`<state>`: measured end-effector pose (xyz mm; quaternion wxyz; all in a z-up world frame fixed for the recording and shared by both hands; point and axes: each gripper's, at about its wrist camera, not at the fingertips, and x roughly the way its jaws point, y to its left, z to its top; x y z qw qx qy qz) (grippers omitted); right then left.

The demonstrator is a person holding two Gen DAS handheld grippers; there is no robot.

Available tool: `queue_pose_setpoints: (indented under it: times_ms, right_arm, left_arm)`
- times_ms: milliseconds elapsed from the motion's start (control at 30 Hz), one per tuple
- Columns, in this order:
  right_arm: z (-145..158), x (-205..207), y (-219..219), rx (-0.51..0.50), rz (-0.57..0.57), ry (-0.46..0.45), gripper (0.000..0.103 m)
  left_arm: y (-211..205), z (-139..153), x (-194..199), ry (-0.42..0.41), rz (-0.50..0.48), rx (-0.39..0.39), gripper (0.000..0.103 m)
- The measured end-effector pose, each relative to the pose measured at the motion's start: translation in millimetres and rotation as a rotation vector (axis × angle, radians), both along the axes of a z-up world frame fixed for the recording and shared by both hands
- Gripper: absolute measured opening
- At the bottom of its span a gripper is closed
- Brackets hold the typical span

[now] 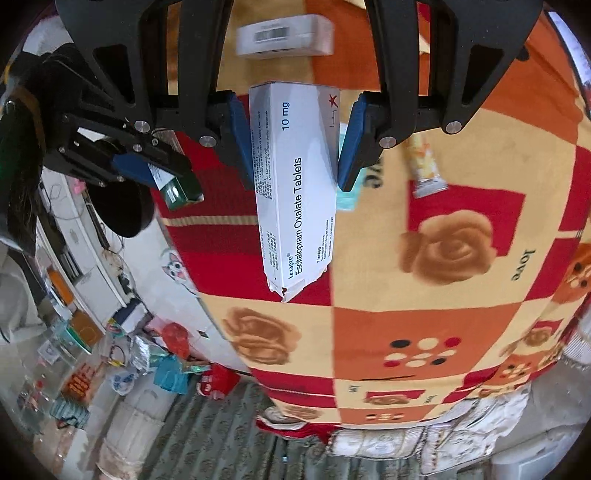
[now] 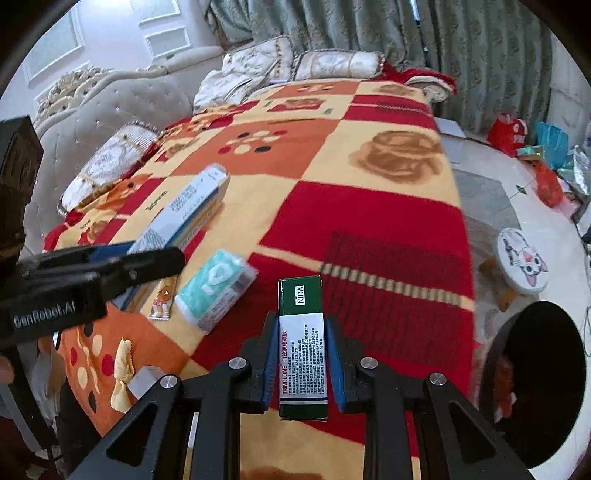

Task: Collect trash
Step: 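Carry both medicine boxes over the black bin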

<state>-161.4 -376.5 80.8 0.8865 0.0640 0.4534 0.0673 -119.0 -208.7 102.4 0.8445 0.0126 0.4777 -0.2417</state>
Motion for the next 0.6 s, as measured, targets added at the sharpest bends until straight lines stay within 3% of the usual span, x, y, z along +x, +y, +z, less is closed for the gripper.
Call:
queue_pose_setpoints:
  times_ms: [600]
  right_arm:
    - [12,-53,-116,0.014,-0.227,-0.032,0.023]
  left_arm:
    - [-117,16,-39,-0.019,-0.178,0.014,0.042]
